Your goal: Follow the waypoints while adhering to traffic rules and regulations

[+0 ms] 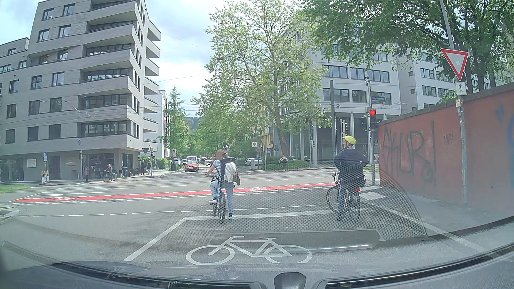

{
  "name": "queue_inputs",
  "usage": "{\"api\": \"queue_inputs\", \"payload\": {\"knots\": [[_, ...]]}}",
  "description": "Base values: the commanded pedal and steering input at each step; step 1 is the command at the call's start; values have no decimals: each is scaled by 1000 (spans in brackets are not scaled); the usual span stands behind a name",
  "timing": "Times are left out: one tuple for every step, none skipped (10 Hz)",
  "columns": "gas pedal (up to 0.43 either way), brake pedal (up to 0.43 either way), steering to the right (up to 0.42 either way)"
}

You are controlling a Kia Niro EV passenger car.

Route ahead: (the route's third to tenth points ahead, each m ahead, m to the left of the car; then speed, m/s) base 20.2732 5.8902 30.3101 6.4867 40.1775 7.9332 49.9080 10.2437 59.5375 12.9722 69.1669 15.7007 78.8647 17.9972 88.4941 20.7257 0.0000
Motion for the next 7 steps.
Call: {"api": "queue_inputs", "payload": {"knots": [[0,262,-15],[0,262,-16],[0,262,-15],[0,262,-16],[0,262,-16],[0,262,-16],[0,262,-15]]}}
